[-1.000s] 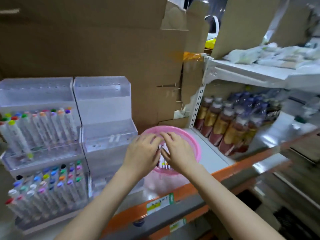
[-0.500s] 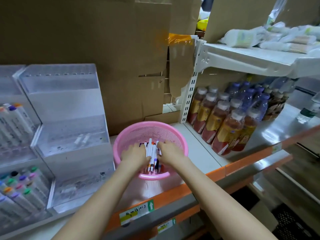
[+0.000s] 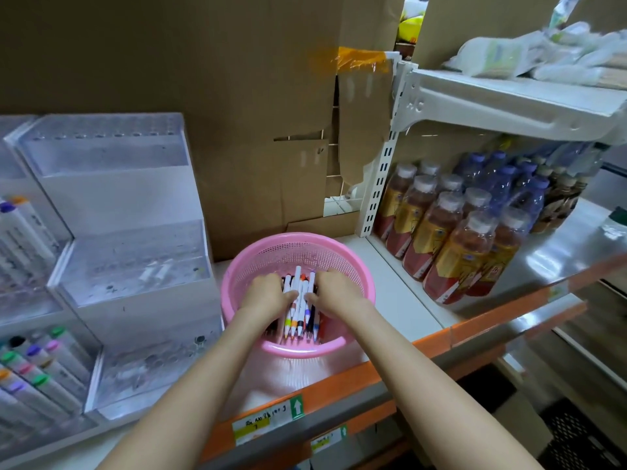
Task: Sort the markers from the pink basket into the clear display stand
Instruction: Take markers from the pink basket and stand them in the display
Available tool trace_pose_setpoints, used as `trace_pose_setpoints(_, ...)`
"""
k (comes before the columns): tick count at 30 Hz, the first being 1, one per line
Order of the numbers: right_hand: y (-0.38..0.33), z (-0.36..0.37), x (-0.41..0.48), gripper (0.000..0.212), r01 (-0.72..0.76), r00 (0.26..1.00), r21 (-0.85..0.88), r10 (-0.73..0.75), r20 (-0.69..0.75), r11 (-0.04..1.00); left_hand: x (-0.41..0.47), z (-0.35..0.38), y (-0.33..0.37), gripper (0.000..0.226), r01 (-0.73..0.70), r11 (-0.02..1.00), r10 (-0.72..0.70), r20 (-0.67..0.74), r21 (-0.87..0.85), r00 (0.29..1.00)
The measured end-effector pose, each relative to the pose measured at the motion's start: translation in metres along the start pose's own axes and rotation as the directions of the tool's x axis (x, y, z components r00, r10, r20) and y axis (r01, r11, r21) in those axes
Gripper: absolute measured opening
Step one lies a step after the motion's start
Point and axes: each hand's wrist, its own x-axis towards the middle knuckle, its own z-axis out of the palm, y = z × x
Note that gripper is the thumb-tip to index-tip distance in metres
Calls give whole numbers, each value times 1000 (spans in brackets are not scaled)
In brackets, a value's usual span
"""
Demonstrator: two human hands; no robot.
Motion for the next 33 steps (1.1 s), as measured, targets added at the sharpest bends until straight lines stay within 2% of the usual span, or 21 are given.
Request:
trace_pose_setpoints(6,0,-1,7,14,-61,995,95,54,80,994,-1,-4,-2,30,58,995,-57,22,-76,998)
trace_pose_setpoints(9,-1,-1,5,27,-89,995,129,82,58,988,-3,-3,-3,35,76,995,-76,4,-60,997)
trace_pose_setpoints(13,0,-1,5,21,-106,994,177,102,33,978,-3,-3,-3,27,51,998,-53,-51,-48,997)
trace_pose_setpoints(18,3,-3,7,30,-152,988,294,151,27,944,-2,-12,-3,25,56,998,-52,100,-33,994)
trace_pose_setpoints(20,3,-4,9,28,-146,989,366,145,32,919,-4,-13,-3,28,47,996,-41,87,-71,995)
trace_pose_setpoints(22,2,-6,8,17,-96,994,428,105,3,899,-5,-12,-2,37,-24,989,25,4,-143,1000)
trace_pose_setpoints(23,2,-6,6,23,-51,997,466,73,-30,883,-6,-12,-1,46,-82,981,74,-54,-175,996)
trace_pose_setpoints(25,1,-9,0,55,67,994,544,-7,-112,836,-8,-16,0,59,-195,954,161,-160,-228,974)
trace_pose_setpoints(26,-1,-12,-4,64,135,985,560,-48,-168,818,-10,-19,1,61,-243,937,194,-205,-252,959)
trace_pose_setpoints(29,-8,-23,-14,66,286,942,552,-124,-313,784,-20,-31,6,57,-347,891,254,-313,-292,915)
trace_pose_setpoints(33,-26,-43,-32,63,373,906,552,-165,-390,746,-42,-54,13,48,-442,859,311,-422,-259,852)
